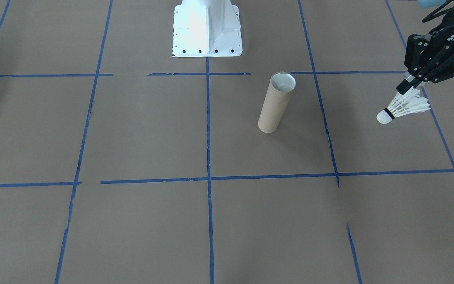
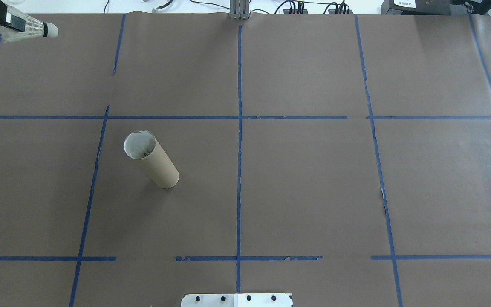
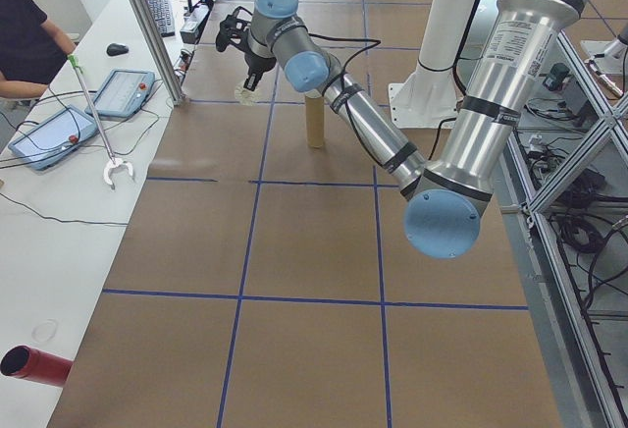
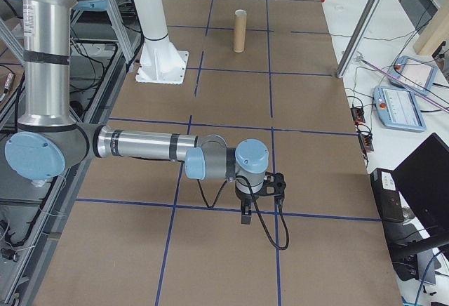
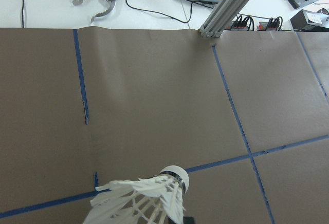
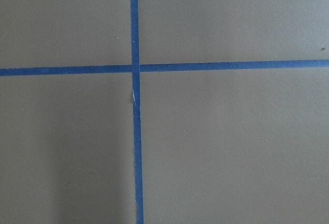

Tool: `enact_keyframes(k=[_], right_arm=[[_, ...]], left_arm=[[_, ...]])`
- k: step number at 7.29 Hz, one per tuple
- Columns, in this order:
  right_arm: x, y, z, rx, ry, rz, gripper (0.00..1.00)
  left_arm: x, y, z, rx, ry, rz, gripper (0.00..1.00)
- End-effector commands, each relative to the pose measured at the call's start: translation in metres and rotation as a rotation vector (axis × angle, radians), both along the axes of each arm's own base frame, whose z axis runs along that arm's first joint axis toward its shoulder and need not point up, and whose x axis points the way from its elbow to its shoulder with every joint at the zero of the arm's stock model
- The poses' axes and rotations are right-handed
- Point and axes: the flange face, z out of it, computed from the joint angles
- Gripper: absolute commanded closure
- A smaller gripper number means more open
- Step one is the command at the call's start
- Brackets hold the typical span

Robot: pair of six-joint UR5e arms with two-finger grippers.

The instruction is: Collect badminton balls into bucket

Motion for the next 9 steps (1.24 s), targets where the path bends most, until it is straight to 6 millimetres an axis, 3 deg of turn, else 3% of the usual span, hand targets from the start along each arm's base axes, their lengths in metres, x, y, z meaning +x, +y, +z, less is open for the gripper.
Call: enact_keyframes(k=[1, 4, 9], right_arm=[[0.0, 0.0, 0.0, 0.0, 0.0, 0.0, 0.0], [0.0, 0.0, 0.0, 0.0, 0.0, 0.0, 0.0], [0.0, 0.0, 0.0, 0.0, 0.0, 0.0, 0.0]], left_arm=[[0.009, 0.009, -0.021, -0.002, -0.035, 0.026, 1.0], [0.06, 0.023, -0.1, -0.05, -0.218, -0.02, 1.0], [0.154, 0.07, -0.176, -0.054, -0.418, 0.071, 1.0]])
